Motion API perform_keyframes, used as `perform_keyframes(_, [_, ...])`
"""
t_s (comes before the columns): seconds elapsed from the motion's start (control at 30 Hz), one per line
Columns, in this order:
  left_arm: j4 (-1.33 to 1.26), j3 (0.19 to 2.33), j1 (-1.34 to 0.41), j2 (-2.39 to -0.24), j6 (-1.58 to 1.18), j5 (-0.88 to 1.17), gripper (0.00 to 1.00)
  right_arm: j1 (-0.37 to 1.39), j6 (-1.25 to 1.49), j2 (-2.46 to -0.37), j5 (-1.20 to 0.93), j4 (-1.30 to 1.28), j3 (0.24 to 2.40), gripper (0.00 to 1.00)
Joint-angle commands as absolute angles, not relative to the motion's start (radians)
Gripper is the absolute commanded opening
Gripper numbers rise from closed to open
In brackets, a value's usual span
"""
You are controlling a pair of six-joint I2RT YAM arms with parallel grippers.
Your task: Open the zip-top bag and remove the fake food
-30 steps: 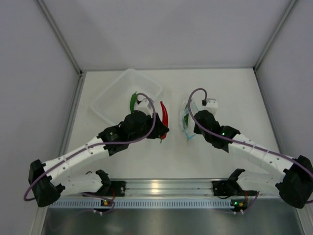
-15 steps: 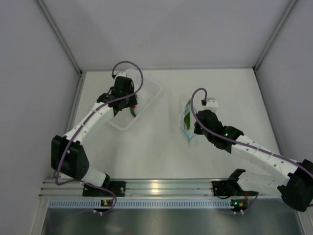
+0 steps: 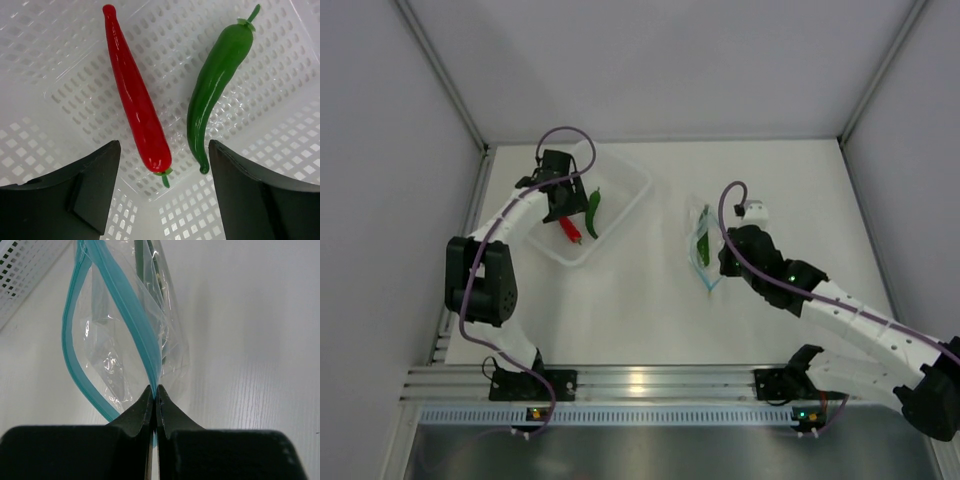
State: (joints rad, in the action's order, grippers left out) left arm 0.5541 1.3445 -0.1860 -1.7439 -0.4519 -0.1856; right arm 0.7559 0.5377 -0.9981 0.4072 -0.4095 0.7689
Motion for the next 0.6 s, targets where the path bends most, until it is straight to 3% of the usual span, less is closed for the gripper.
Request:
perform_keyframes(0.0, [0.558, 1.390, -0.187, -1.726, -0.436, -0.169, 0.79, 0.741, 0.525, -0.988, 0.391, -0.403, 0.822, 0.00])
perform_keyframes(0.3, [0.538, 1.341, -0.238, -1.522, -0.486, 0.110, 0.80, 0.742, 0.548, -1.046, 0.218, -0.416, 0.874, 0.00])
perform_keyframes(0.57, [0.456, 1.263, -0.578, -1.281, -0.548, 0.127, 0.76, 0.742, 0.614, -1.095, 0.112, -0.428, 0.919, 0.00])
